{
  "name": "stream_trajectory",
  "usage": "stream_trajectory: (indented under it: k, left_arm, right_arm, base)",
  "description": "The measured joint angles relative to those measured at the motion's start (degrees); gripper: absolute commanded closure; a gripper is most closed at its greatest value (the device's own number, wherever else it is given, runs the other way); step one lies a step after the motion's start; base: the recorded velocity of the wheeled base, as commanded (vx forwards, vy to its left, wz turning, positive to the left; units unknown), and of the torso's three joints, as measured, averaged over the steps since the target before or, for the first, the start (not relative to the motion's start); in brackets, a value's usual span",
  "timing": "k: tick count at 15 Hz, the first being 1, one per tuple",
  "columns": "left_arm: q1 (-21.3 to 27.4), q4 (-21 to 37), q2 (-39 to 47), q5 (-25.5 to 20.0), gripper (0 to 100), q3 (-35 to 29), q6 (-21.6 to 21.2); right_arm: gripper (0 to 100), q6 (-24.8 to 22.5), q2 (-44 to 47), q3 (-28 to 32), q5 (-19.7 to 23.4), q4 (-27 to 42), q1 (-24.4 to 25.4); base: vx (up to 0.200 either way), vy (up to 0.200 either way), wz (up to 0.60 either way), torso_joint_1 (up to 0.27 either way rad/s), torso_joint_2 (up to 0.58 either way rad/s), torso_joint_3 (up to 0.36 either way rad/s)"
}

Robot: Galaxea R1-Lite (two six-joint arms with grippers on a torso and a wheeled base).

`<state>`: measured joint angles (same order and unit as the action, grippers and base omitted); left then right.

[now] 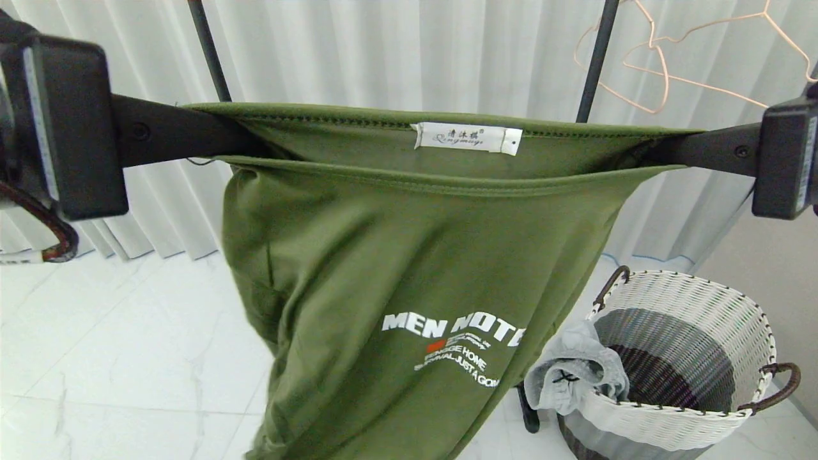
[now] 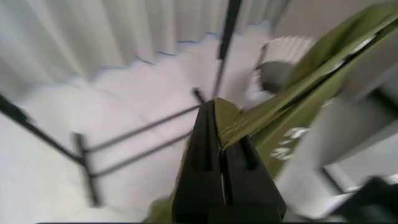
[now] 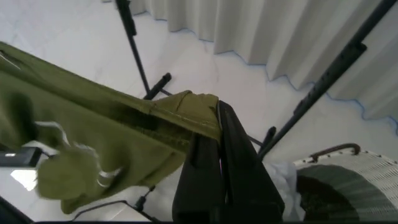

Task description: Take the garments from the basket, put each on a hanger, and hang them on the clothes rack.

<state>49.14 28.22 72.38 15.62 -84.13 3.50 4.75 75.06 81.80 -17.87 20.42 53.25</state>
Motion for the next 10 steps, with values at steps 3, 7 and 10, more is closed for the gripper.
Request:
stream_trajectory:
  k: [3,7,10]
  left_arm:
    - [0.2,-1.6,1.2,2.5,100,-0.2,-4.4]
    - [2.2,-1.7,1.0,2.7,100,-0.4,-4.4]
    - [3.6,-1.7,0.7,3.1,100,-0.3,-4.6]
  right_arm:
    - [100,-3.5,-3.7,-4.2,-0.7,-1.5,0.0]
    - [100,-6.8,-4.6,-5.0,-0.7,-7.7,0.1]
    - [100,-8.4,-4.7,-4.7,-0.7,-7.5,0.0]
  base:
    - [0.000,0.000,0.00,0.000,0.00,0.000]
    - [0.000,0.000,0.00,0.000,0.00,0.000]
    - [0.000,0.000,0.00,0.000,0.00,0.000]
